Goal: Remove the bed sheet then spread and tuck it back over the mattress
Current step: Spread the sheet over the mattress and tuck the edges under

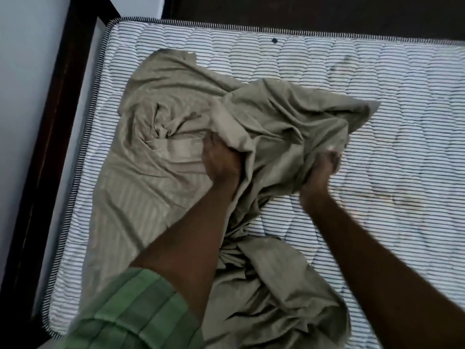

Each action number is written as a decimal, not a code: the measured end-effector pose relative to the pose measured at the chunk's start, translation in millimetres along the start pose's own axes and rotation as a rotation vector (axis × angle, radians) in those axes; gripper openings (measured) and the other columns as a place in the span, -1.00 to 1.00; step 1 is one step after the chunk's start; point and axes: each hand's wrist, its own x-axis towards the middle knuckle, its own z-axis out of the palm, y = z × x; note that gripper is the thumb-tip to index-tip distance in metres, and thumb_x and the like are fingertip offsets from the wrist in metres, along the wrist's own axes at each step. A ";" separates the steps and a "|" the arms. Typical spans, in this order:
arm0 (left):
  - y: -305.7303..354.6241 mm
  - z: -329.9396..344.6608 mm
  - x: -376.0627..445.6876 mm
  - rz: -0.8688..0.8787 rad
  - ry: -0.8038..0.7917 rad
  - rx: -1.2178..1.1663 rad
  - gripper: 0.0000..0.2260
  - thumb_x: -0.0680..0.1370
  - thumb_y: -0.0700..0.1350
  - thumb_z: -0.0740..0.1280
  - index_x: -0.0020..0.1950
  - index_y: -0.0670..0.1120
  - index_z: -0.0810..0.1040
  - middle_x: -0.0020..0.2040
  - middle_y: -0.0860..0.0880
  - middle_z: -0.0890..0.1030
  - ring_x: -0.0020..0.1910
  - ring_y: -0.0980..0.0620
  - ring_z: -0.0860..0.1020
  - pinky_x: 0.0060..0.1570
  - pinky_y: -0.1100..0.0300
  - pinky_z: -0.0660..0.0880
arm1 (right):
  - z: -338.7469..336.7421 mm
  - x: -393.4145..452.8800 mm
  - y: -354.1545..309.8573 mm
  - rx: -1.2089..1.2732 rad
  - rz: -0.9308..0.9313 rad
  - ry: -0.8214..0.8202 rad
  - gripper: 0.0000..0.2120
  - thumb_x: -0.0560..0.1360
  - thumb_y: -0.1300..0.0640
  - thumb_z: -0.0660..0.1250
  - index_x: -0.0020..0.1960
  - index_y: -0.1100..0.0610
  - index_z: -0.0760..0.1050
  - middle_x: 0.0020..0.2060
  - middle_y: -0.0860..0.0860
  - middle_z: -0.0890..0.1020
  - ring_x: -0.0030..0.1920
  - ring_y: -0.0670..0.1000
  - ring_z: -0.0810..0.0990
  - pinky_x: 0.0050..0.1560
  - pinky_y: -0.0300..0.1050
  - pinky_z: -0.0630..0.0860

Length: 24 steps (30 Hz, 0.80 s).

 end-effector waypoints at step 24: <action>-20.4 -40.5 27.3 -0.347 0.155 -0.097 -0.72 0.65 -0.09 0.21 0.19 -0.25 0.57 0.17 -0.21 0.62 0.20 -0.19 0.57 0.21 0.06 0.44 | -26.8 21.0 -62.5 -1.092 -0.517 0.453 -0.43 0.49 -0.01 0.23 0.41 0.27 0.41 0.31 0.24 0.57 0.30 0.26 0.54 0.26 0.04 0.42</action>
